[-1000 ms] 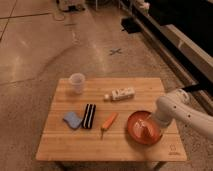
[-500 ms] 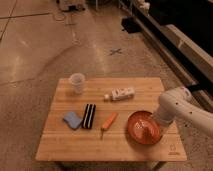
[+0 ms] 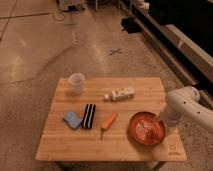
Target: Pick up the ceramic bowl
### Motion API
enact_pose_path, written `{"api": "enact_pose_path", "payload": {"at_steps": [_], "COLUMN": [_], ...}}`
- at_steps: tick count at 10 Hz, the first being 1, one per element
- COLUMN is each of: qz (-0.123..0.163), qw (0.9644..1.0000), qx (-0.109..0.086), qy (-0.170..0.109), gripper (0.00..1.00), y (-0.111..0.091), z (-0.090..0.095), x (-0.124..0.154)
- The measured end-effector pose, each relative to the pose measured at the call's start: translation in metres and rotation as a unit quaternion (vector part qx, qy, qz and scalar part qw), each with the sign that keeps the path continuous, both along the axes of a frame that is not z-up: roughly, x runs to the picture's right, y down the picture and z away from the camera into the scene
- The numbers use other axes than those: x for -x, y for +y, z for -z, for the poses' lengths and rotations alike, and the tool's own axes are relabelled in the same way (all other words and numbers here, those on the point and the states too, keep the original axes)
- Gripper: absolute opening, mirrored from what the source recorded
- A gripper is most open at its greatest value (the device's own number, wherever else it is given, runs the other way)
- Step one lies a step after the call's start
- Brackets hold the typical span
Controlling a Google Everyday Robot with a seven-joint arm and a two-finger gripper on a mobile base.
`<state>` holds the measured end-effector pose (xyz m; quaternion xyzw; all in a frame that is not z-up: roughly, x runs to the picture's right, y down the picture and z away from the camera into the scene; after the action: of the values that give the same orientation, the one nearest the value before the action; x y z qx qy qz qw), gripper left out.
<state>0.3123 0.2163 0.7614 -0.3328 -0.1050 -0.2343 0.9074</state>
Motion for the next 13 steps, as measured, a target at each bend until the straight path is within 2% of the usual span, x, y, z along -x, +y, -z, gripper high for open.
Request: {"api": "enact_pose_path", "payload": {"at_steps": [2,4,7,10,13], "qz": [0.006,0.013,0.014,0.016,0.031], "qw": [1.0,0.9996,0.9981,0.9964,0.995], "qx": [0.004,0.009,-0.003,-0.009,-0.001], "qy": [-0.007,-0.023,-0.061,-0.083,-0.095], "gripper": [0.65,0.65,0.65,0.65,0.65], "y": [0.006,0.027,0.049,0.058,0.068], "z": [0.005,0.011,0.015,0.012,0.005], "x": [-0.007,-0.012,-0.01,0.001,0.013]}}
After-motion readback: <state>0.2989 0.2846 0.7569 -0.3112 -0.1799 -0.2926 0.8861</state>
